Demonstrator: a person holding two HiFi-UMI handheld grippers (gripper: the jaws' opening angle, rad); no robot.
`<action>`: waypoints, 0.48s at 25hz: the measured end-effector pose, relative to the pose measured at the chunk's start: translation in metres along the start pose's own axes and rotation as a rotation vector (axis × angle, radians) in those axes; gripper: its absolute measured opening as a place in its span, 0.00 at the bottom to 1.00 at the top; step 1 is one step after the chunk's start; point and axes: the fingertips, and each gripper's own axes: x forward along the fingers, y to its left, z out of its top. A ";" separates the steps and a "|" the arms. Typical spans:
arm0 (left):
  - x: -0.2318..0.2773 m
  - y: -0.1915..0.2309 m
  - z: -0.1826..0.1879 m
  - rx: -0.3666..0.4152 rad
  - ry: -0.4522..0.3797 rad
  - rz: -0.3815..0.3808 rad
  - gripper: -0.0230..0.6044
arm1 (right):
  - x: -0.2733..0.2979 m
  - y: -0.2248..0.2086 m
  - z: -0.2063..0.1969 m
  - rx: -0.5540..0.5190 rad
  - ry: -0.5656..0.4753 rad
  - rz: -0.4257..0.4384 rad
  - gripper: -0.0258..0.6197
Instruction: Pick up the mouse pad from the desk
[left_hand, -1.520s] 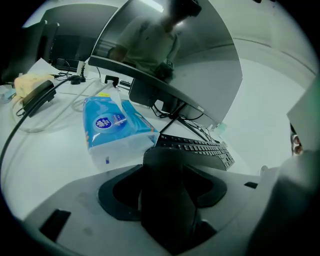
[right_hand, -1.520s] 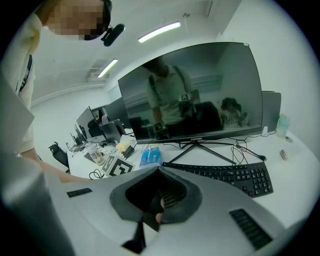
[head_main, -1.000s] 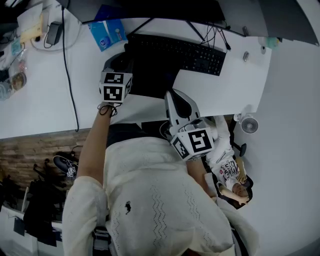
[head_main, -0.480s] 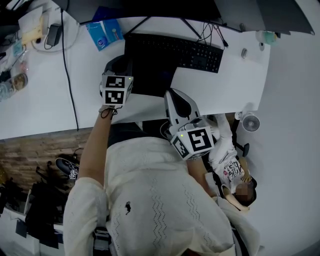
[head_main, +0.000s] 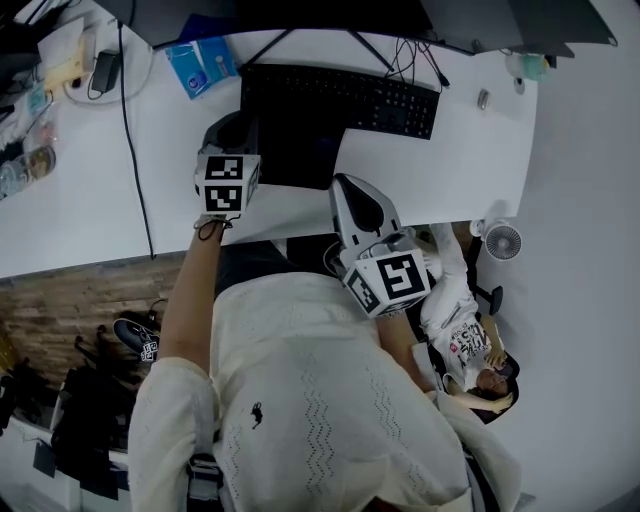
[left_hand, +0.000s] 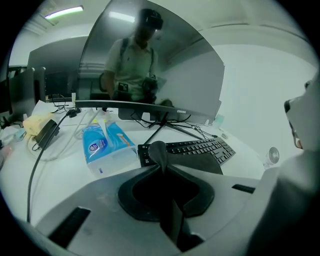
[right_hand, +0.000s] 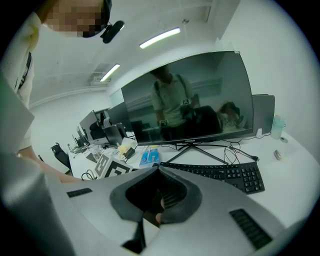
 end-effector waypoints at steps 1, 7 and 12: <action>-0.001 -0.001 0.000 0.003 -0.003 0.005 0.10 | -0.002 -0.001 0.000 -0.001 -0.002 0.001 0.04; -0.009 -0.007 0.002 -0.008 -0.025 0.034 0.10 | -0.014 -0.012 -0.002 0.006 -0.015 0.008 0.04; -0.019 -0.016 0.005 -0.005 -0.049 0.057 0.10 | -0.024 -0.020 0.001 -0.002 -0.035 0.018 0.04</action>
